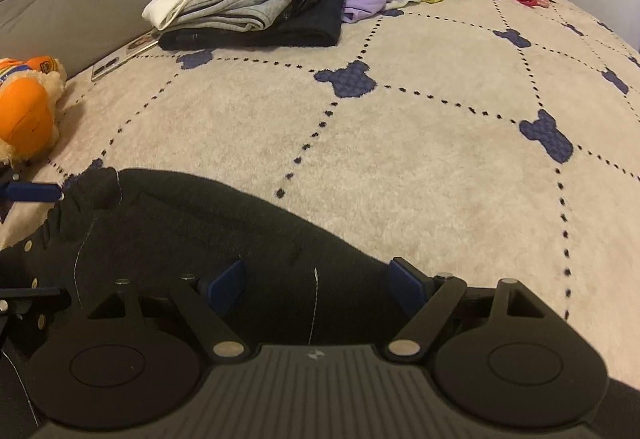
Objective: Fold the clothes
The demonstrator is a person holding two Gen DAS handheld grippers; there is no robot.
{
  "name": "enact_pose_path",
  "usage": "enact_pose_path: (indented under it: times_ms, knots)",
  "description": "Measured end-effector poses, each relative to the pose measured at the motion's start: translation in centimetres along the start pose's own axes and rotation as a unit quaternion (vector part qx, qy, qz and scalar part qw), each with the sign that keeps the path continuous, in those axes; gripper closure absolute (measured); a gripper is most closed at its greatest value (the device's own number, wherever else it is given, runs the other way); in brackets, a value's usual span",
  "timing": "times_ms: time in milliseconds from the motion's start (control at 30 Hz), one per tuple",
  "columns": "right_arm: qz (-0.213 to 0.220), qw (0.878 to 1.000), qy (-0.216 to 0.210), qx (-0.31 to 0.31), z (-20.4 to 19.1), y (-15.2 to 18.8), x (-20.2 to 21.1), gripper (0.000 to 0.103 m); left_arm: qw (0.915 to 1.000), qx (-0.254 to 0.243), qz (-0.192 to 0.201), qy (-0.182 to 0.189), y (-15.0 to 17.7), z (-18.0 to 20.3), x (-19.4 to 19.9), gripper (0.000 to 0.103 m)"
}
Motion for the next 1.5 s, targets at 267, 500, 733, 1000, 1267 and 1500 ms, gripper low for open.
enact_pose_path:
  times_ms: [267,500,733,1000,1267,1500]
  knots:
    - [-0.015,0.999,-0.014,0.026,-0.5,-1.0,-0.1,0.045,0.9991,0.038,-0.011,0.012,0.2,-1.2,-0.6,0.000]
    - [0.004,0.997,0.036,0.067,-2.8,-0.1,2.3,0.081,0.9979,0.060,-0.012,0.023,0.2,-1.8,-0.5,0.000]
    - [0.044,0.984,0.135,0.109,-7.4,1.7,6.9,0.084,0.9962,0.080,0.003,0.035,-0.1,-2.6,0.2,0.000]
    - [0.066,0.950,0.273,0.137,-14.6,5.4,12.7,0.085,0.9907,0.119,0.009,0.065,0.0,-3.2,1.6,0.006]
    - [0.071,0.910,0.377,0.156,-21.4,11.2,14.4,0.086,0.9880,0.114,0.019,0.102,1.2,-2.9,5.6,0.009]
    - [0.075,0.882,0.430,0.175,-27.2,15.0,14.3,0.086,0.9765,0.158,-0.003,0.147,2.8,-4.0,7.4,0.011]
Point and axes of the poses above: each gripper's, at about its wrist camera, not at the fingertips, and x roughly against the way its jaws point, z to its right, y to its underside, the point moved 1 cm from there along -x, roughly the way its jaws point, and after that the axes turned 6 degrees about y, right-handed, at the moved point
